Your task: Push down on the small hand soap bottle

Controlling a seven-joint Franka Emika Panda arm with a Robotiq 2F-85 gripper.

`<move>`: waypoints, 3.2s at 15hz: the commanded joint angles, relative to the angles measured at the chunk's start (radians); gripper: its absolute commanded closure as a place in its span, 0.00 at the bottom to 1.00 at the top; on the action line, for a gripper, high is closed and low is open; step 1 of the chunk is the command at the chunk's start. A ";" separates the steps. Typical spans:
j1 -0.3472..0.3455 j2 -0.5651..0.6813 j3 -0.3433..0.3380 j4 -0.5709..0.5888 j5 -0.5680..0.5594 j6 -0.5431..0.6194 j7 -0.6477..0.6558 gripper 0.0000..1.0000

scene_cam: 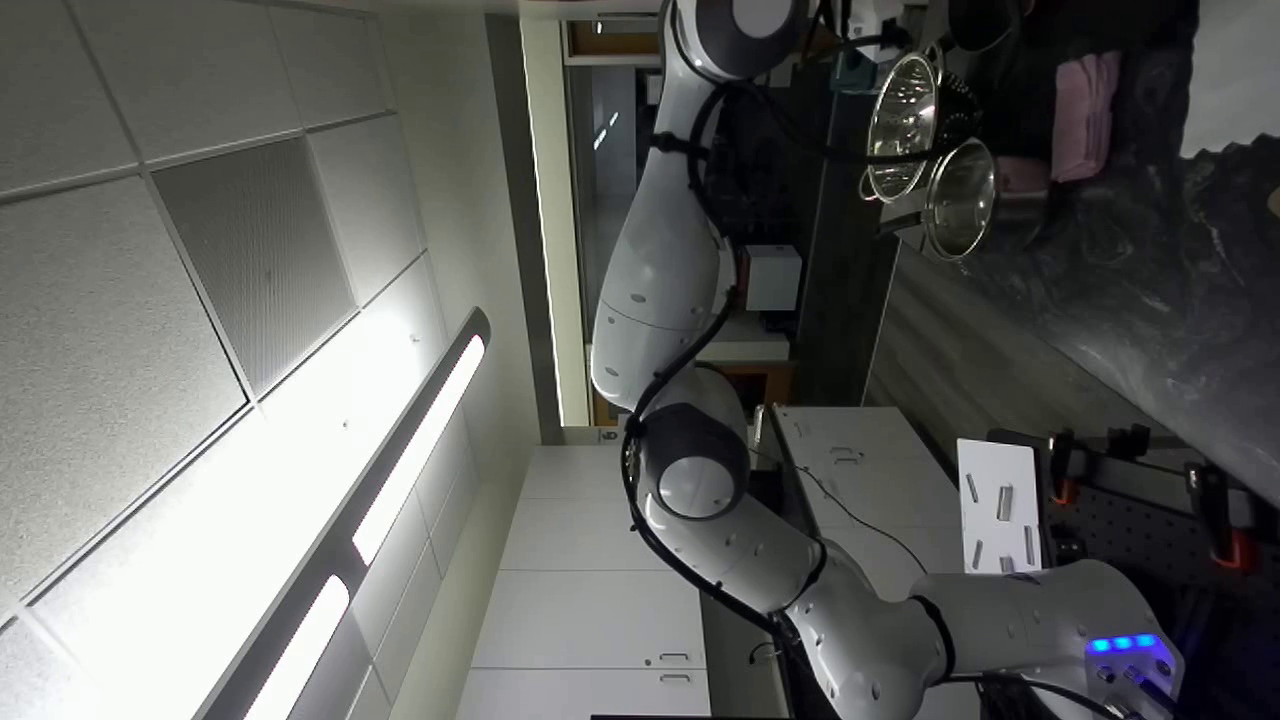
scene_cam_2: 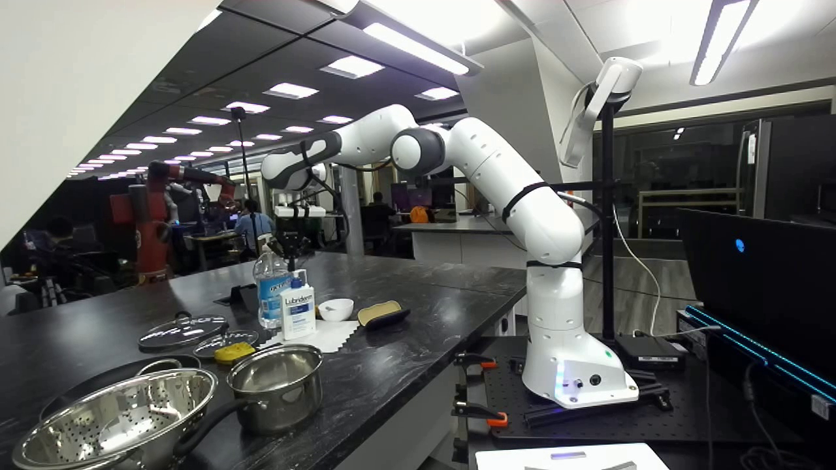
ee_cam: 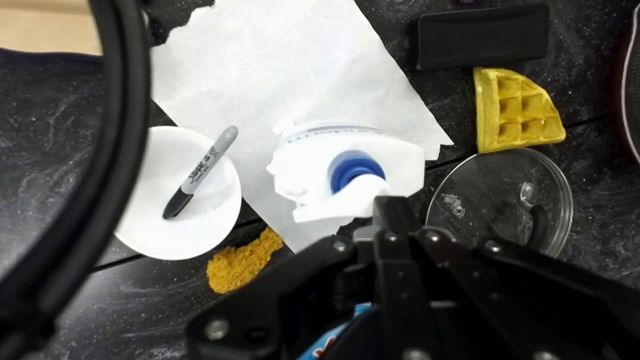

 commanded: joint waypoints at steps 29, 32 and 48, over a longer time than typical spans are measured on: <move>0.077 -0.234 0.007 -0.328 -0.139 0.280 -0.171 1.00; 0.097 -0.251 0.018 -0.334 -0.145 0.290 -0.191 1.00; 0.140 -0.484 0.071 -0.279 -0.066 0.015 -0.173 0.44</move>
